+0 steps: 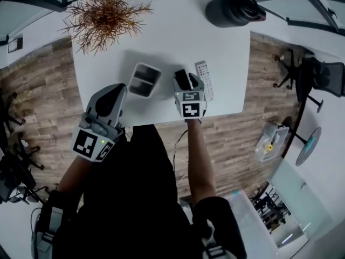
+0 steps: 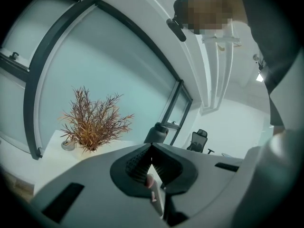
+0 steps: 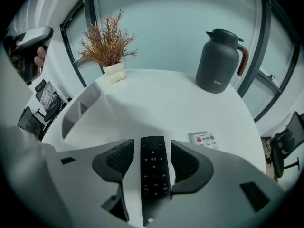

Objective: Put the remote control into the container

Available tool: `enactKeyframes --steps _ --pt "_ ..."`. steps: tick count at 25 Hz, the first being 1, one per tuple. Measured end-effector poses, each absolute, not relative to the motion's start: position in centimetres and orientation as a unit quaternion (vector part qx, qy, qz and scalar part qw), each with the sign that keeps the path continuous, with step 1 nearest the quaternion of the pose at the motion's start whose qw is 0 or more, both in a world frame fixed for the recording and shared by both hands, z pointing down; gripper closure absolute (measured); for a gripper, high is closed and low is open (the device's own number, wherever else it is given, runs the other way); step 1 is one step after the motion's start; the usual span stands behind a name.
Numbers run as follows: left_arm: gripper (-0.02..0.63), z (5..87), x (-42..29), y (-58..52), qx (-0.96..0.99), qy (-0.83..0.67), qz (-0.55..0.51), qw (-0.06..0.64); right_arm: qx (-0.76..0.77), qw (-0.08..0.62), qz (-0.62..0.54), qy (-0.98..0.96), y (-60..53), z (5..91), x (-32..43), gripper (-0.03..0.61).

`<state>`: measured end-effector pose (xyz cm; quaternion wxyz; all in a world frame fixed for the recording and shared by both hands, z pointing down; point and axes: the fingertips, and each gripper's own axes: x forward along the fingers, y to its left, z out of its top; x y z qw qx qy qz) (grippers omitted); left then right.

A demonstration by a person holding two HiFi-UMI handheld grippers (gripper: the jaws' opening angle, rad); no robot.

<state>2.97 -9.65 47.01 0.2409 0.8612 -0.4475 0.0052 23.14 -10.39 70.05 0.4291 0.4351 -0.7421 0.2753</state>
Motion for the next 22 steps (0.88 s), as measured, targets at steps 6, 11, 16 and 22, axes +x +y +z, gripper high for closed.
enactKeyframes --steps 6,11,16,22 --pt "0.606 48.2 2.1 -10.3 0.854 -0.454 0.008 0.254 0.411 0.464 0.284 -0.732 -10.4 71.7 23.1 0.353" --pt "0.606 48.6 1.8 -10.6 0.852 -0.453 0.007 0.26 0.408 0.478 0.287 -0.723 -10.5 72.3 23.4 0.354" --pt "0.606 48.8 1.9 -10.7 0.854 -0.448 0.007 0.265 0.4 0.488 0.289 -0.72 -10.6 72.6 23.5 0.354" --pt "0.606 49.0 1.5 -10.9 0.853 -0.449 0.006 0.267 0.395 0.491 0.298 -0.717 -10.6 72.7 23.2 0.37"
